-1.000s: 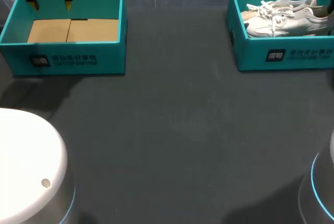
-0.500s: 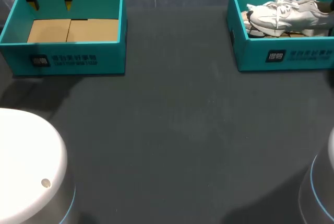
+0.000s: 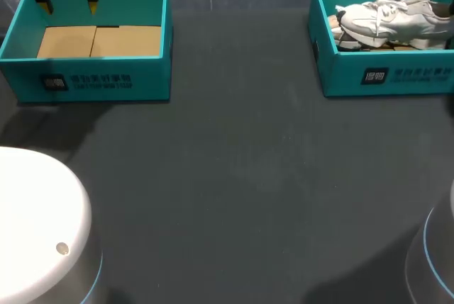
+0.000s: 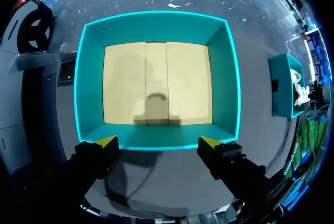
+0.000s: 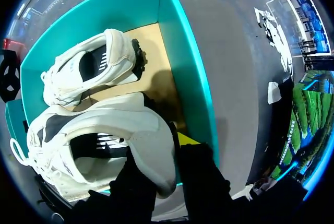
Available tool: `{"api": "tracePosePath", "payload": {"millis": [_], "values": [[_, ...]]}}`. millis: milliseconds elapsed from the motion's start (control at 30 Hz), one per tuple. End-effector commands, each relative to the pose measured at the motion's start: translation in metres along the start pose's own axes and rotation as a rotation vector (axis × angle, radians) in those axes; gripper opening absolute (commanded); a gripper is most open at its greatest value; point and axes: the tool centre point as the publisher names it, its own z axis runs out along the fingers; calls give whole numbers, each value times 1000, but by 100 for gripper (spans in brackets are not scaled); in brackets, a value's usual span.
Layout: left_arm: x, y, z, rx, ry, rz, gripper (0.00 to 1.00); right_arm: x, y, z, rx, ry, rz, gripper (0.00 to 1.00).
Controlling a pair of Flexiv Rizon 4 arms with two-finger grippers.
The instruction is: Take the shoe out of the shoebox, open the shoe tongue, remove and reinsert the insole, then place the shoe into the shoebox
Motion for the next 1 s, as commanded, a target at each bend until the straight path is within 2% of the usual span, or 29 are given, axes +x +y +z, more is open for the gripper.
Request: {"api": "tracePosePath", "payload": {"millis": [33,133,333,467,767,1000], "values": [[0,0,-1,-1,0,0,100,0,-1,-2,0,1,0,0],[0,0,-1,-1,0,0,100,-2,-1,-4,-1,-1,2,0],[0,0,-1,-1,0,0,100,-36,4,-19,-23,-41,45,0],[0,0,-1,-1,0,0,100,-46,6,-28,-25,-78,54,0],[0,0,-1,-1,0,0,100,-35,-3,-58,-30,-83,37,0],[0,0,-1,-1,0,0,100,-26,-11,-89,-40,-91,35,0]]}}
